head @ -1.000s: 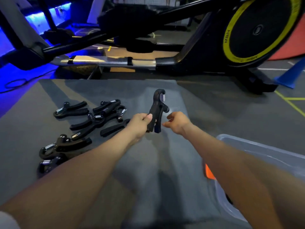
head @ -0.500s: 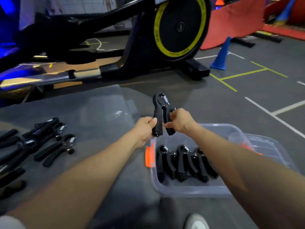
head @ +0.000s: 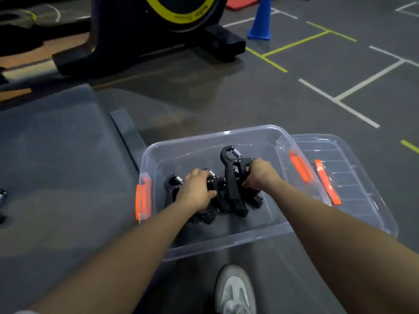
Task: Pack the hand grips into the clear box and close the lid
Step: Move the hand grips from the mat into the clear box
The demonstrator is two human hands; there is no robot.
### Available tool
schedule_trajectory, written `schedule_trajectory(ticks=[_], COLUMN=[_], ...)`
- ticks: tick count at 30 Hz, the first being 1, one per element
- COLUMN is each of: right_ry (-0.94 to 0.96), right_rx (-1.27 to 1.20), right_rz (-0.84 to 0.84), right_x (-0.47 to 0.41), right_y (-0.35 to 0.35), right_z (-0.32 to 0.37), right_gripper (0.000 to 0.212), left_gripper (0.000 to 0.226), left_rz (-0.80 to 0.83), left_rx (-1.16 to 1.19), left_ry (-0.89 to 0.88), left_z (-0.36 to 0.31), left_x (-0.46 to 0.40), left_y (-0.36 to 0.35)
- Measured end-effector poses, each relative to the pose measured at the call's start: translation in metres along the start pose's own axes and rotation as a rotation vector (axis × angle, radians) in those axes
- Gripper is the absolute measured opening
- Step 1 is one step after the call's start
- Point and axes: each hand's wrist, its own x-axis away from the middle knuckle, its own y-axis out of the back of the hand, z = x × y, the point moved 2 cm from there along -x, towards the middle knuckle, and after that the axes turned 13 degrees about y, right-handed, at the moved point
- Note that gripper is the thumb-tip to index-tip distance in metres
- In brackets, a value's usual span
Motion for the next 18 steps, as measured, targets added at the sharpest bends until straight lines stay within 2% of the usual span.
schedule_trajectory(ticks=[4, 10, 18], right_ry=[-0.079, -0.137, -0.156], right_rx=[0.044, 0.109, 0.105], right_rz=[0.029, 0.01, 0.011], right_x=[-0.013, -0.026, -0.032], right_y=[-0.017, -0.032, -0.043], right_z=[-0.023, -0.038, -0.041], right_gripper=[0.036, 0.033, 0.035], left_gripper=[0.072, 0.088, 0.093], left_rz=[0.022, 0.065, 0.143], left_rx=[-0.074, -0.126, -0.112], left_ry=[-0.005, 0.014, 0.035], left_z=[0.002, 0.006, 0.013], left_x=[-0.017, -0.036, -0.04], left_y=[-0.03, -0.05, -0.059])
